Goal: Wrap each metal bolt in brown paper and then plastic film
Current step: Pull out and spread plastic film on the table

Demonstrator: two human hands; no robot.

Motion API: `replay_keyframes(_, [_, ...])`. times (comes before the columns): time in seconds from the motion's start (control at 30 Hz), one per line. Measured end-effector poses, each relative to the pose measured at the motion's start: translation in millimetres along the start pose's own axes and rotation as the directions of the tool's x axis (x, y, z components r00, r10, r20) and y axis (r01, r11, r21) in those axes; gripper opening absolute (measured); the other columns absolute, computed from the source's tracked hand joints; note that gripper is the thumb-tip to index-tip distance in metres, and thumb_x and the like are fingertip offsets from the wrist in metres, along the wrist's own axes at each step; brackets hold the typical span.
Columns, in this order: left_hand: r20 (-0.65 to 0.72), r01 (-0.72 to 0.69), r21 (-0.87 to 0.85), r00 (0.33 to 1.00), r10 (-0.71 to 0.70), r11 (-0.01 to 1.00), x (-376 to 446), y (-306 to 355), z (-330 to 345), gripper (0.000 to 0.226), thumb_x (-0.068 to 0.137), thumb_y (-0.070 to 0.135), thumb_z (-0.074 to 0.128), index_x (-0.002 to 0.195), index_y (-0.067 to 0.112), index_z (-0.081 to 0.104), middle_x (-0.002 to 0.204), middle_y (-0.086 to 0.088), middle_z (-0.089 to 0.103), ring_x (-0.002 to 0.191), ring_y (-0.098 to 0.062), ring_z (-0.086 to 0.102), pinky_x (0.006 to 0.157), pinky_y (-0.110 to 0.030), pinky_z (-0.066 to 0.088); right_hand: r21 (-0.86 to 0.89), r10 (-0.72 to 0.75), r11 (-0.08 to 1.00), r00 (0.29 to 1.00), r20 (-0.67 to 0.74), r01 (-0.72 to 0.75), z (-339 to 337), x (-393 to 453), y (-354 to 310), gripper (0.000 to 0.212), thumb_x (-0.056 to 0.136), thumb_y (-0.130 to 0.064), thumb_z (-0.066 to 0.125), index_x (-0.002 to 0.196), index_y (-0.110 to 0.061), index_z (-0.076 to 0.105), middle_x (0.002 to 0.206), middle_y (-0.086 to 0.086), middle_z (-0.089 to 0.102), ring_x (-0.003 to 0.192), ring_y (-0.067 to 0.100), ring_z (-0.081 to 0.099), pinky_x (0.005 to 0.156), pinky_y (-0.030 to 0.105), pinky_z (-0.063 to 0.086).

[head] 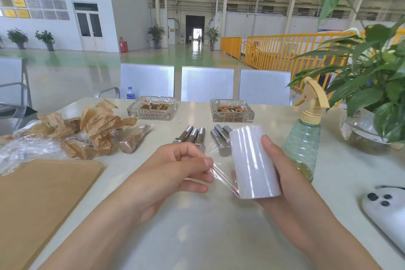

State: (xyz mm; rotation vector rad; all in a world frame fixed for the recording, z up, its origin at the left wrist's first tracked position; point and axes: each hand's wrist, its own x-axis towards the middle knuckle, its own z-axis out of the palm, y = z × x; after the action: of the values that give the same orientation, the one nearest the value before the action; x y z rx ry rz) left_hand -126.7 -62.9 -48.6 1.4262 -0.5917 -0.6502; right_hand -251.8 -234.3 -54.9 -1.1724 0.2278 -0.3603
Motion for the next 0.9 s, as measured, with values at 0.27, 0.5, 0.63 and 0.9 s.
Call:
replay_keyframes(0.27, [0.019,0.076,-0.095,0.997,-0.075,0.993,3,2,-10,0.006,0.092,0.009,0.069,0.089,0.01,0.064,0.085,-0.016,0.072,0.076,-0.029,0.075,0.071,-0.038,0.063,0.202,0.192,0.958,0.978,0.077,-0.204,-8,4,-3,0.049,0.087,-0.051,0.067,0.104,-0.007,0.079,0.105,0.017,0.073,0.073,0.026,0.064,0.064,0.038,0.059])
replay_keyframes(0.5, [-0.091,0.029,-0.058,0.995,-0.034,0.998,7,-4,-11,0.006,0.099,0.013,0.064,0.097,0.009,0.059,0.067,-0.007,0.055,0.052,-0.018,0.059,0.079,-0.047,0.063,0.3,0.237,0.925,0.971,0.021,-0.233,-10,6,-1,0.048,0.081,-0.037,0.074,0.114,-0.002,0.075,0.102,0.02,0.071,0.078,0.027,0.064,0.078,0.045,0.057])
replay_keyframes(0.63, [-0.125,0.008,-0.058,0.992,-0.016,0.998,7,0,-16,0.007,0.096,0.01,0.067,0.096,0.007,0.06,0.066,-0.007,0.053,0.049,-0.018,0.058,0.069,-0.04,0.063,0.386,0.227,0.9,0.974,-0.015,-0.203,-12,9,0,0.048,0.084,-0.034,0.072,0.116,0.001,0.07,0.09,0.019,0.063,0.072,0.028,0.061,0.067,0.043,0.057])
replay_keyframes(0.9, [-0.143,0.023,-0.003,0.989,-0.023,1.0,6,8,-30,0.01,0.093,0.014,0.071,0.092,0.01,0.063,0.066,-0.005,0.055,0.047,-0.018,0.057,0.063,-0.037,0.062,0.354,0.138,0.927,0.99,-0.016,-0.124,-21,8,2,0.048,0.084,-0.039,0.074,0.119,-0.007,0.072,0.111,0.024,0.071,0.085,0.027,0.065,0.081,0.043,0.051])
